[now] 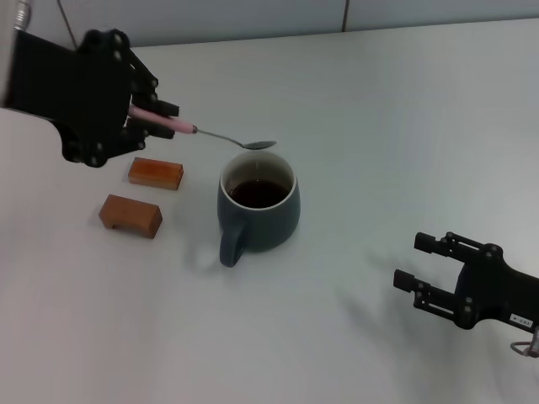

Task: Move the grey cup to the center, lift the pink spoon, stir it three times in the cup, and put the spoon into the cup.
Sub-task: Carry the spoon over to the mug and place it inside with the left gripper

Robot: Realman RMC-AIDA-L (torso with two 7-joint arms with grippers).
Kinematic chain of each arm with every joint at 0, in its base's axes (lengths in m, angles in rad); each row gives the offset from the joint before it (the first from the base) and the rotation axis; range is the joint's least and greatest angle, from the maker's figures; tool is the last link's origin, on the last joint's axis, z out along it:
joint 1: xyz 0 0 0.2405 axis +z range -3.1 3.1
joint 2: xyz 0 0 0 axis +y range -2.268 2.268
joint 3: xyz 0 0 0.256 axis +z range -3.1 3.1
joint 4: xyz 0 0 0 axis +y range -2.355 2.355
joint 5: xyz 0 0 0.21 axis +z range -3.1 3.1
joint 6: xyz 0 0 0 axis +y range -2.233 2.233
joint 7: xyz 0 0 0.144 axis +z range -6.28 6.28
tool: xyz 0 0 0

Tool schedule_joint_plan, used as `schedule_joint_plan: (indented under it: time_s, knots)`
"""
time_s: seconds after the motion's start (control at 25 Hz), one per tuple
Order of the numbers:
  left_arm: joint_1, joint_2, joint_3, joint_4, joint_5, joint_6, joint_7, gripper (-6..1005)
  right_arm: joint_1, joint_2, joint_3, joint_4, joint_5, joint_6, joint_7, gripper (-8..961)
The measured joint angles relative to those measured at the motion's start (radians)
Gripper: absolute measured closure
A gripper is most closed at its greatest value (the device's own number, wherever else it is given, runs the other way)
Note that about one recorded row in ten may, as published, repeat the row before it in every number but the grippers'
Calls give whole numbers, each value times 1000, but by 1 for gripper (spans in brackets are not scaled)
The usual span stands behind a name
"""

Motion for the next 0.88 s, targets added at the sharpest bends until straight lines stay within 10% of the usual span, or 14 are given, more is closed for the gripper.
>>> schedule_joint_plan:
  time_s: [0.44,0.88]
  knots:
    - [-18,-7,335,52,254,-62,-84,861,-13,0,0,1,0,1,0,269]
    - [3,-11,432,46,287,-141,-110,861,-13,-1,-6,1,0,-2,0,269]
